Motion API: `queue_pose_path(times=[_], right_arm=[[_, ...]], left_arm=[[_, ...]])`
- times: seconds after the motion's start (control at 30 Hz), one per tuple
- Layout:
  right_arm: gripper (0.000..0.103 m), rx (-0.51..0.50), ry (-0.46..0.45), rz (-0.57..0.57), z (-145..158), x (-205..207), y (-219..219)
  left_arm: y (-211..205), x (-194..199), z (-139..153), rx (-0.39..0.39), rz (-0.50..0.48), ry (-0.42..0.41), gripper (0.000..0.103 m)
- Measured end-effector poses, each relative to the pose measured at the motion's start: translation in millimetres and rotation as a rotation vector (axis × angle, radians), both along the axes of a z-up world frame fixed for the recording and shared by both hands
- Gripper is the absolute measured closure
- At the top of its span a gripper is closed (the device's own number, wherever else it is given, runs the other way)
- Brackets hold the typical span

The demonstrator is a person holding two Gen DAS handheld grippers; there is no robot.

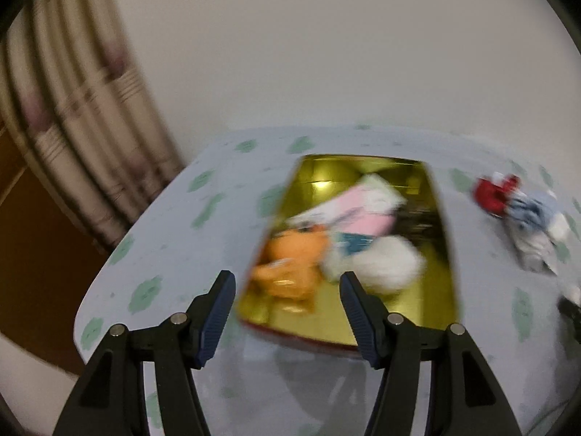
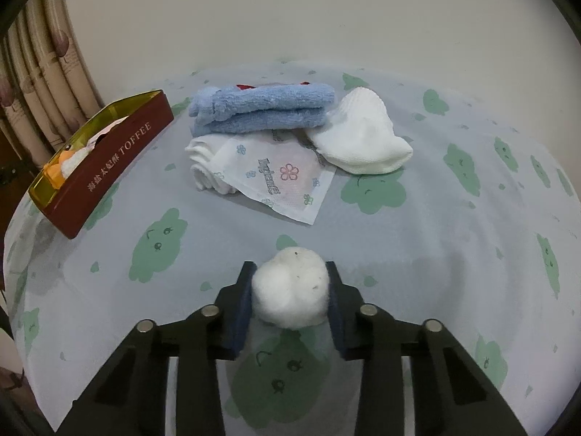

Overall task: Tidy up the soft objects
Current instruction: 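Grasp the small white pompom with the right tool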

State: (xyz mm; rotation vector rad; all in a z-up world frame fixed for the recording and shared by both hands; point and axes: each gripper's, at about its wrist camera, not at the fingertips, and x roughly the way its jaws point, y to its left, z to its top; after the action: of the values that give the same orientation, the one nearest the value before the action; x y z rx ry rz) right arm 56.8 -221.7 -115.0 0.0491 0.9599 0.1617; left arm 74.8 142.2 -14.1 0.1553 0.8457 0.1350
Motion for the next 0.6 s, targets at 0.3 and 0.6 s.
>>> queue_pose_path(times=[0.3, 0.6], right_arm=[[0.074, -0.072, -0.026, -0.051, 3, -5, -22], [0.074, -0.015, 0.020, -0.145, -7, -4, -67]], left_arm=[[-89, 16, -2, -0.096, -0.235, 0.056, 0.042], [-173, 22, -1, -0.059, -0.493, 0.073, 0.042]])
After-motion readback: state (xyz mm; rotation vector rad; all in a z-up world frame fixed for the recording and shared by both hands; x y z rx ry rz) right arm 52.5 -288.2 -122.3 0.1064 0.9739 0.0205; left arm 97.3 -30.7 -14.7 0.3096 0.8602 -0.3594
